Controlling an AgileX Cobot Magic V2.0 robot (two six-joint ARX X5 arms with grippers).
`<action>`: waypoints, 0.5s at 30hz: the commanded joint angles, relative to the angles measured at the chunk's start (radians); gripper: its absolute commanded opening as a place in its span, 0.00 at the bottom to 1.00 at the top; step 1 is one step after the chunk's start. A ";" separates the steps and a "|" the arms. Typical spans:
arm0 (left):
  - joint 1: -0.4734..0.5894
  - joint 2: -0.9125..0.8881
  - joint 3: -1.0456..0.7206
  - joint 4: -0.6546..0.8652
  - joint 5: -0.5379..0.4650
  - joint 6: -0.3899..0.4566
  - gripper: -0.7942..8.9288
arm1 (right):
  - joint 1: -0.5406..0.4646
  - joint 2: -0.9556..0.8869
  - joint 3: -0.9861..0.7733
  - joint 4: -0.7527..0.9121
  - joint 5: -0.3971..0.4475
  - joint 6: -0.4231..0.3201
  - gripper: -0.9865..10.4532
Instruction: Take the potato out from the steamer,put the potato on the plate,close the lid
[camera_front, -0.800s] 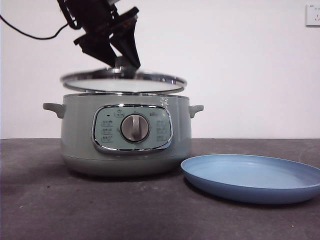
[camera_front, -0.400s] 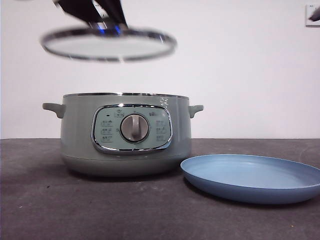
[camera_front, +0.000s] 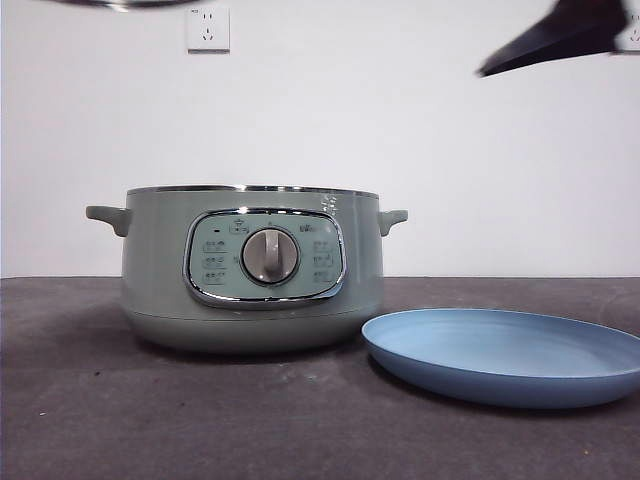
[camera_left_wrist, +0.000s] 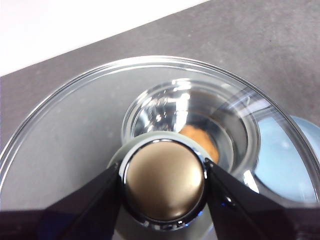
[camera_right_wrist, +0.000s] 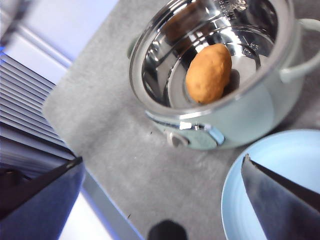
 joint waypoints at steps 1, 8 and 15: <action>0.010 -0.083 0.021 -0.018 -0.005 -0.015 0.07 | 0.067 0.121 0.100 0.010 0.052 0.000 0.63; 0.013 -0.229 0.021 -0.138 -0.070 -0.046 0.07 | 0.200 0.447 0.403 -0.009 0.207 -0.018 0.63; 0.014 -0.332 0.021 -0.205 -0.070 -0.059 0.07 | 0.314 0.778 0.653 0.003 0.482 -0.053 0.63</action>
